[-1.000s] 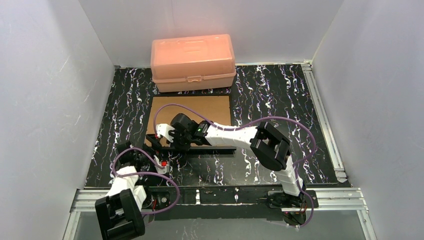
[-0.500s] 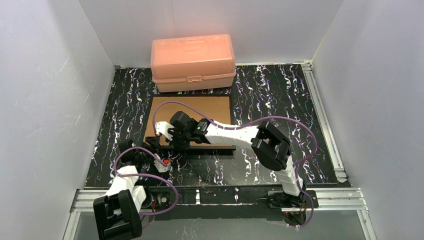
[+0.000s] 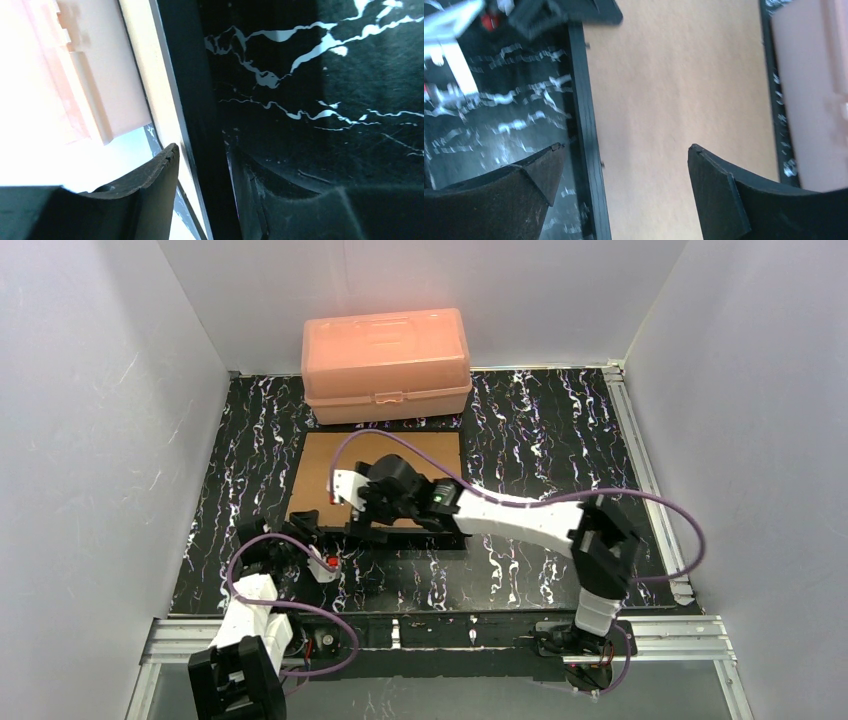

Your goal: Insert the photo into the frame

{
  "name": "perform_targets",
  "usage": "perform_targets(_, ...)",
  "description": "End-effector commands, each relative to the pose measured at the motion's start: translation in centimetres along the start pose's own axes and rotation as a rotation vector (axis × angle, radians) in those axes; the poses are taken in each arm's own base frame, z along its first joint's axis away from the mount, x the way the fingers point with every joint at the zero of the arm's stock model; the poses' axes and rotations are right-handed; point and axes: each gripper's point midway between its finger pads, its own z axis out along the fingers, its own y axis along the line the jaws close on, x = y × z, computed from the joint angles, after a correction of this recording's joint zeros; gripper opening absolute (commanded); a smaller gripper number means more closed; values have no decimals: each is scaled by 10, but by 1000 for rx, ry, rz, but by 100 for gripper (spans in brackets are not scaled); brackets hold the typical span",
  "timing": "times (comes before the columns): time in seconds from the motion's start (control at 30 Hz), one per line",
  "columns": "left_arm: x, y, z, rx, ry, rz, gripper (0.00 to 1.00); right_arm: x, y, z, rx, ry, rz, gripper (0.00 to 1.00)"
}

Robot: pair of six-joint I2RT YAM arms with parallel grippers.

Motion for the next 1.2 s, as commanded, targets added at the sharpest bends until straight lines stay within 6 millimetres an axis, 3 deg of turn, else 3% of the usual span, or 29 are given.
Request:
perform_targets(0.0,-3,39,-10,-65,-25,16,40,19,-33,-42,216,22,-153,99)
perform_targets(0.1,-4,49,-15,-62,-33,-44,36,49,-39,-65,308,83,-201,99)
perform_targets(0.27,-10,51,-21,-23,-57,-94,35,56,-37,-89,381,54,-243,99)
perform_targets(0.77,-13,72,-38,-1,-49,-173,25,79,-21,-51,344,186,-423,91)
perform_targets(0.87,-13,71,-37,3,-50,-156,24,79,-33,-51,422,188,-424,90)
perform_targets(1.03,-15,71,-37,2,-57,-141,24,69,-55,-49,549,209,-453,80)
perform_targets(1.1,-15,72,-37,0,-57,-140,24,66,-57,-46,551,220,-461,70)
perform_targets(1.17,-14,72,-37,2,-54,-145,24,61,-59,-44,543,227,-450,53)
